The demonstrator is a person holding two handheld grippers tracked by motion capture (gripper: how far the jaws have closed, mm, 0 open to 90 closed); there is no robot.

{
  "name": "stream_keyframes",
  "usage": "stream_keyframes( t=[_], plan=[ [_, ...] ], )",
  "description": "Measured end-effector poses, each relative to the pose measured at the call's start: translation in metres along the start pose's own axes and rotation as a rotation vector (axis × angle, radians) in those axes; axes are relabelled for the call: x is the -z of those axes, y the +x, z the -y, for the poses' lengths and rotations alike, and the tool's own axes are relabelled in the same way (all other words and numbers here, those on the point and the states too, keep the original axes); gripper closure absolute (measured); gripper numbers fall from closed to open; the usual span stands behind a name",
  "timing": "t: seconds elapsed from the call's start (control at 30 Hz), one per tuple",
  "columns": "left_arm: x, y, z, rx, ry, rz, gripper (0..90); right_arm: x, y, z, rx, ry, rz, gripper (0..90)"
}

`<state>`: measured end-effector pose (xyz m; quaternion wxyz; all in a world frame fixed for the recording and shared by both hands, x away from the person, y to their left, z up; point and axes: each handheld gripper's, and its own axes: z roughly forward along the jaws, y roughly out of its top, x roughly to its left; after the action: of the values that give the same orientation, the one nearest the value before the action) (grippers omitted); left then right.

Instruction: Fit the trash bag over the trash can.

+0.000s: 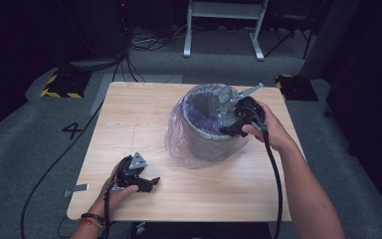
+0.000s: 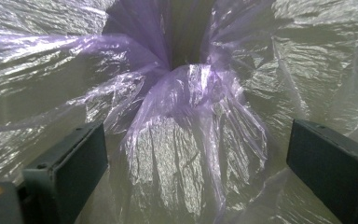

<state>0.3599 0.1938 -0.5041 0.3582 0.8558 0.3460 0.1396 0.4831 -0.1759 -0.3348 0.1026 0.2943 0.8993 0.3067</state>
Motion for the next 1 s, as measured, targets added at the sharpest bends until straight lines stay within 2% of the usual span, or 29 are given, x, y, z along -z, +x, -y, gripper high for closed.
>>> stream_keyframes(
  t=[0.23,0.37,0.67,0.83,1.0],
  plan=[
    [0.000,0.000,0.000,0.000,0.000,-0.003,13.1,-0.002,0.000,-0.005,0.000,0.075,0.000,6.0],
    [0.000,0.000,0.000,-0.001,0.000,-0.003,13.1,-0.002,0.000,-0.007,0.008,0.102,-0.010,6.7],
    [0.000,0.000,0.000,0.000,0.000,-0.002,13.1,-0.004,0.000,-0.011,-0.004,0.164,-0.001,7.5],
    [0.000,0.000,0.000,0.000,0.000,-0.003,13.0,-0.005,0.001,-0.015,-0.002,0.229,0.005,8.1],
    [0.000,0.000,0.000,0.000,0.000,-0.002,13.0,-0.006,0.001,-0.016,-0.009,0.241,0.008,8.2]
  ],
)
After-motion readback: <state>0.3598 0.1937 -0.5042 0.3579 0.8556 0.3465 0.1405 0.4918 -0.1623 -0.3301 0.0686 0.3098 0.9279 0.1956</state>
